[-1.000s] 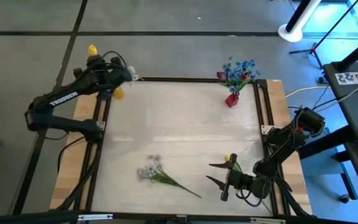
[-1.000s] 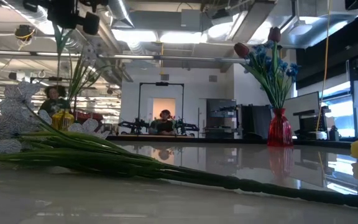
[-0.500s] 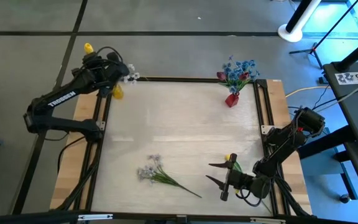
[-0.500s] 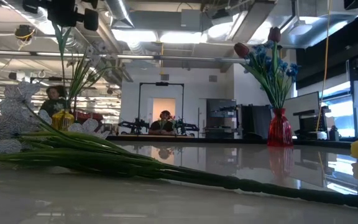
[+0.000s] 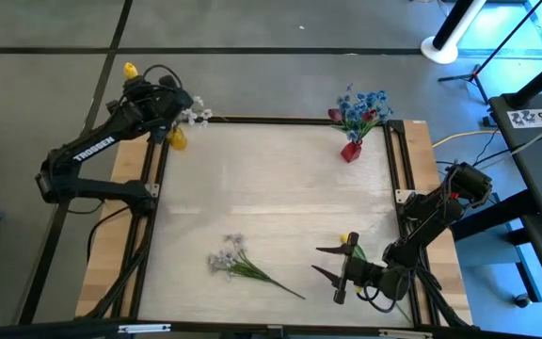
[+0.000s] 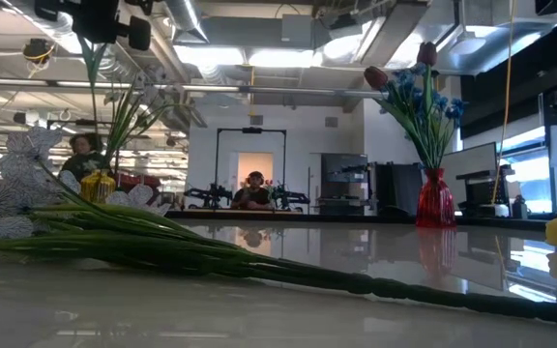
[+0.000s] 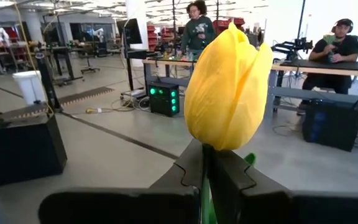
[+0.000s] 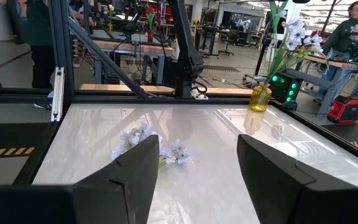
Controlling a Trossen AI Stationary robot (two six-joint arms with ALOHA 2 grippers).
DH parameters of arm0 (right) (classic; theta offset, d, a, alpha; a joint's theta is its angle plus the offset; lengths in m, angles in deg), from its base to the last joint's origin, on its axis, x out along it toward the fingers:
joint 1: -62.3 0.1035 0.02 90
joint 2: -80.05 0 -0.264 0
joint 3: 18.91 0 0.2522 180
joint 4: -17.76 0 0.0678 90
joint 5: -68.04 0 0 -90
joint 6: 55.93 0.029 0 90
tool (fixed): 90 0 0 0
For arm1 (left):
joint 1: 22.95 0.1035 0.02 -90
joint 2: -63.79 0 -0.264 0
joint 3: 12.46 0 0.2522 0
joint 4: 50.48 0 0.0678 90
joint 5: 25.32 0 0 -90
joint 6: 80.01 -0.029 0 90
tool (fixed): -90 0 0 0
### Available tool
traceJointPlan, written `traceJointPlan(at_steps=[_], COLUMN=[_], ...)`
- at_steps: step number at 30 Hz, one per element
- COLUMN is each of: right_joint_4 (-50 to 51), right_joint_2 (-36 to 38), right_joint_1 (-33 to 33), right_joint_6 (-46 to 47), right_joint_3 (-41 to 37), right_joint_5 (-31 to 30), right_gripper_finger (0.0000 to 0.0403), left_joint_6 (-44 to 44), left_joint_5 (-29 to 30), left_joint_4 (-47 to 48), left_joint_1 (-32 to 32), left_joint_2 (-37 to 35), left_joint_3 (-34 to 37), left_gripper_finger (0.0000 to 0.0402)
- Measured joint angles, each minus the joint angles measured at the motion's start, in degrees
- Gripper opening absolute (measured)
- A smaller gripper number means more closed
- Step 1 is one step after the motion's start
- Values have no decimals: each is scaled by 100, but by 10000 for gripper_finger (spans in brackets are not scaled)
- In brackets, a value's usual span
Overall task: Sort flowers into vase by color
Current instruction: Put the left yellow flower into the yellow vase
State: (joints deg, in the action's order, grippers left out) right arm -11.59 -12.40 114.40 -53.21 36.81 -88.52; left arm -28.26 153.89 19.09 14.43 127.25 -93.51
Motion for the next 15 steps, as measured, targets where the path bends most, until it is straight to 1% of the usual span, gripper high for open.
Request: traceJointPlan(at_steps=[5,8,11,15], right_joint_4=[0,0,0,0], right_joint_2=[0,0,0,0], right_joint_1=[2,2,2,4], right_joint_6=[1,2,2,28], right_joint_3=[0,0,0,0], right_joint_5=[0,0,2,9], right_gripper_finger=[217,217,217,217], left_joint_6=[8,50,70,66], left_joint_5=[-59,-337,-583,-630], left_joint_4=[2,-1,-2,22], left_joint_1=[0,-7,-39,-38], left_joint_2=[0,2,2,11], left_joint_3=[0,6,157,424], left_gripper_finger=[9,9,9,9])
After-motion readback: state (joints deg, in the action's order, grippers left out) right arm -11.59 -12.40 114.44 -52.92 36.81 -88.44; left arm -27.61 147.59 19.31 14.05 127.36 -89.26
